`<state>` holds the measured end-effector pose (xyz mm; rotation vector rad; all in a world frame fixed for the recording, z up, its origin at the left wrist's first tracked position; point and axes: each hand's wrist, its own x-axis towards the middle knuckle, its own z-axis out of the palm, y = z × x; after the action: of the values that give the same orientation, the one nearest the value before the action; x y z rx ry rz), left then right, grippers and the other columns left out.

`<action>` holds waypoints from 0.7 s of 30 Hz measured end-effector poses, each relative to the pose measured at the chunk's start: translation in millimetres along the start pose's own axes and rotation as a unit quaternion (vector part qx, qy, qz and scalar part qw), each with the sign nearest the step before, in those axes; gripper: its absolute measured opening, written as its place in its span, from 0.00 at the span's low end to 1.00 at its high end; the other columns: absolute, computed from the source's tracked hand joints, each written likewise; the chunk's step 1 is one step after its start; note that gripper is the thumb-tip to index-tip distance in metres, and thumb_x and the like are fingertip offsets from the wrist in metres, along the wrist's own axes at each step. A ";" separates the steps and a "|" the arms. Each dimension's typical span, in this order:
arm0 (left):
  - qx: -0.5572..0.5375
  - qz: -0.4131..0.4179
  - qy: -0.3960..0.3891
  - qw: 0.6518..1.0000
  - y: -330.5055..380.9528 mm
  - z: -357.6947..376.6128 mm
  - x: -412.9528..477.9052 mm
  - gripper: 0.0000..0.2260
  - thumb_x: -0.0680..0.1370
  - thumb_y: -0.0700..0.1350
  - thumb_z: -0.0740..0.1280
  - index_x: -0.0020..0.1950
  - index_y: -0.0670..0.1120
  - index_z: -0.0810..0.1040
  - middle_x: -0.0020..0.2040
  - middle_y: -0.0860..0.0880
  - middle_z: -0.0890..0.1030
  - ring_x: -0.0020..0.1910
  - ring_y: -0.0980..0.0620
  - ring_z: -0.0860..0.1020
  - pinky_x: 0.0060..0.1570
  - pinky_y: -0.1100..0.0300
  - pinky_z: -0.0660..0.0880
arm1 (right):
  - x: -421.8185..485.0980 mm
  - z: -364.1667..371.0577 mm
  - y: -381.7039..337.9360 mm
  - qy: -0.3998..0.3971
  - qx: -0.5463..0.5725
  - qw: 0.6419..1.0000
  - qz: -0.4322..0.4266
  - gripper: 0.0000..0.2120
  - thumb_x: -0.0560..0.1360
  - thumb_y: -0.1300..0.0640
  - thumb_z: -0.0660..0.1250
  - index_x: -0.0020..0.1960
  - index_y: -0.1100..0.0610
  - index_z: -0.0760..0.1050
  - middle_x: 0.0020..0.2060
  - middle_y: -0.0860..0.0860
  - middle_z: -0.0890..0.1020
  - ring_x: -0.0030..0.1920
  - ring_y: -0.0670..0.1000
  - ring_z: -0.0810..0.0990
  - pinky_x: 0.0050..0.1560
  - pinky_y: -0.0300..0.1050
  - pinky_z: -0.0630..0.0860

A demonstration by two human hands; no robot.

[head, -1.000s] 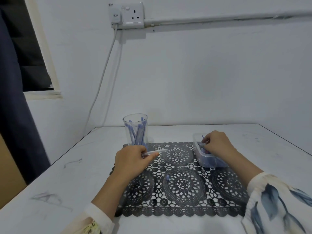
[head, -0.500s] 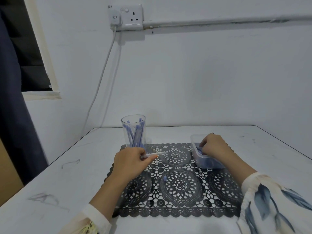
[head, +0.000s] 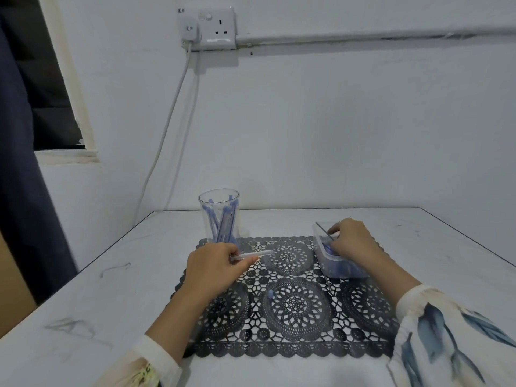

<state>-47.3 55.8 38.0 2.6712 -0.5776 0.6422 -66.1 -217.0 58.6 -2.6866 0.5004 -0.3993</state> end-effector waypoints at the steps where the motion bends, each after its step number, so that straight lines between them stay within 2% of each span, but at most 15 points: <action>1: 0.000 -0.002 0.001 1.000 0.1 -0.6 0.2 0.22 0.72 0.69 0.59 0.30 0.52 0.70 0.27 0.54 0.73 0.29 0.59 0.71 0.27 0.63 0.61 | 0.1 1.0 0.6 0.017 0.014 1.000 -0.008 0.17 0.69 0.61 0.70 0.58 0.57 0.79 0.52 0.55 0.82 0.50 0.53 0.79 0.44 0.40 0.72; 5: 0.005 -0.003 0.002 1.000 0.6 -2.0 0.2 0.22 0.72 0.69 0.59 0.32 0.52 0.72 0.28 0.54 0.74 0.29 0.59 0.71 0.27 0.63 0.61 | -2.6 4.9 -2.5 0.094 0.077 0.990 -0.076 0.17 0.72 0.66 0.62 0.59 0.58 0.78 0.49 0.55 0.79 0.42 0.49 0.74 0.42 0.39 0.67; 7: 0.007 -0.002 0.004 1.000 1.3 -2.7 -0.4 0.22 0.72 0.69 0.59 0.32 0.51 0.73 0.27 0.54 0.74 0.29 0.59 0.71 0.27 0.63 0.61 | -5.8 6.1 -5.1 0.148 0.108 0.976 -0.120 0.16 0.75 0.66 0.61 0.60 0.58 0.77 0.47 0.54 0.77 0.42 0.48 0.72 0.43 0.37 0.65; 11: 0.010 -0.003 0.009 1.000 1.5 -4.0 -0.3 0.23 0.73 0.68 0.59 0.32 0.51 0.73 0.27 0.53 0.73 0.29 0.58 0.71 0.26 0.62 0.61 | -20.5 7.6 -15.1 0.246 0.180 0.927 -0.217 0.16 0.76 0.67 0.61 0.62 0.59 0.75 0.43 0.54 0.79 0.40 0.48 0.74 0.44 0.41 0.72; 13: 0.009 -0.005 0.011 1.000 1.3 -4.9 -0.5 0.22 0.73 0.68 0.59 0.32 0.51 0.72 0.27 0.53 0.73 0.29 0.58 0.71 0.27 0.62 0.61 | -31.7 8.7 -22.4 0.262 0.221 0.907 -0.244 0.18 0.76 0.66 0.61 0.64 0.56 0.72 0.40 0.49 0.77 0.38 0.42 0.72 0.43 0.34 0.71; 15: 0.007 -0.006 0.014 1.000 1.1 -5.6 -1.1 0.22 0.73 0.68 0.59 0.31 0.51 0.71 0.27 0.54 0.73 0.29 0.58 0.71 0.27 0.62 0.61 | -41.9 11.1 -28.5 0.273 0.246 0.893 -0.259 0.15 0.75 0.67 0.62 0.60 0.56 0.73 0.38 0.46 0.76 0.39 0.39 0.73 0.40 0.29 0.69; 18: 0.009 -0.009 0.020 1.000 1.7 -7.3 -2.2 0.21 0.73 0.67 0.59 0.31 0.51 0.72 0.27 0.54 0.73 0.29 0.59 0.71 0.26 0.62 0.60 | -53.6 17.7 -34.4 0.281 0.236 0.879 -0.303 0.11 0.74 0.70 0.63 0.51 0.59 0.79 0.42 0.48 0.78 0.41 0.37 0.74 0.43 0.28 0.71; 21: 0.006 -0.013 0.021 1.000 0.9 -8.3 -2.0 0.20 0.73 0.67 0.60 0.35 0.51 0.75 0.29 0.55 0.74 0.31 0.58 0.72 0.27 0.62 0.61 | -63.1 21.8 -36.9 0.259 0.214 0.886 -0.319 0.15 0.73 0.73 0.62 0.54 0.61 0.80 0.46 0.51 0.79 0.46 0.40 0.75 0.50 0.23 0.68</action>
<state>-52.3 59.0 44.3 2.6653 -0.5279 0.6948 -104.6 -153.5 41.5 -2.2146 -0.3455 -1.2633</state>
